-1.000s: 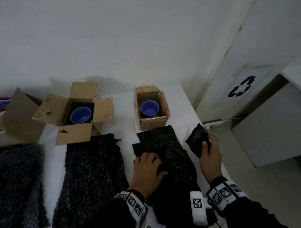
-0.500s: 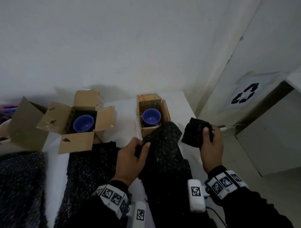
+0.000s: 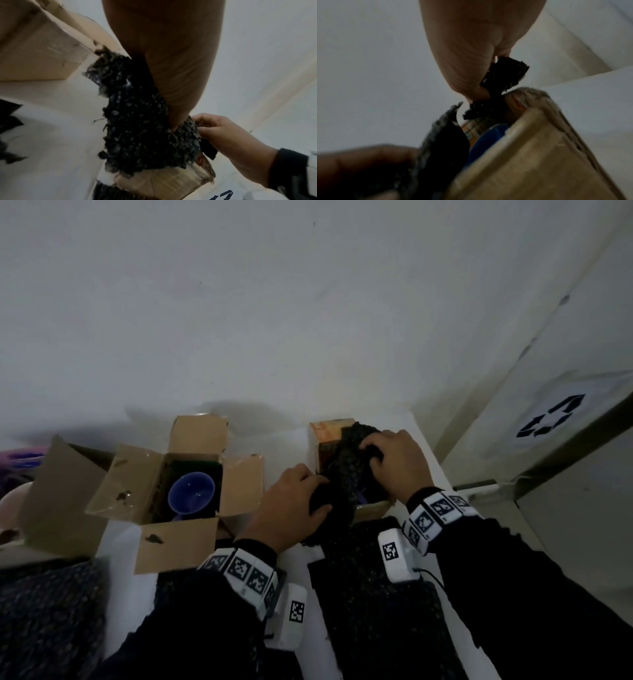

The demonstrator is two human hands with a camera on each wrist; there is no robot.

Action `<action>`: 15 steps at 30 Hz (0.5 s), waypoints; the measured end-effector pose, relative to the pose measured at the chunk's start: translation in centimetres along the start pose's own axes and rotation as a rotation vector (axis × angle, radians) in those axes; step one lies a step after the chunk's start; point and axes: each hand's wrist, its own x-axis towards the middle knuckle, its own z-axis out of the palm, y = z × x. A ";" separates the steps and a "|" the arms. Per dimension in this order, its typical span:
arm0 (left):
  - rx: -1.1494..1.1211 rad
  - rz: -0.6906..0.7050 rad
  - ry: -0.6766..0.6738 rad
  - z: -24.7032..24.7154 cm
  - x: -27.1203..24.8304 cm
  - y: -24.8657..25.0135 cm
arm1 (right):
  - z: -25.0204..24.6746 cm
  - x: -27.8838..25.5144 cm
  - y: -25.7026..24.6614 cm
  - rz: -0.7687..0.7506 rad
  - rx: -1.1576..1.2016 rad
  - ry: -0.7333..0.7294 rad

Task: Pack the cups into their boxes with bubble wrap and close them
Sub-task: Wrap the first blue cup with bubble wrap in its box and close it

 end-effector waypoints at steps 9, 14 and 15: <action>0.081 0.061 0.083 0.6 1.4 -1.2 | 1.9 2.5 -1.8 -0.121 -0.535 -0.424; 0.067 0.083 -0.013 -0.1 1.2 -1.8 | 0.7 4.4 -0.8 -0.208 -0.362 -0.458; 0.039 0.085 -0.005 -0.1 1.3 -2.0 | 0.5 4.5 -0.4 -0.255 -0.309 -0.369</action>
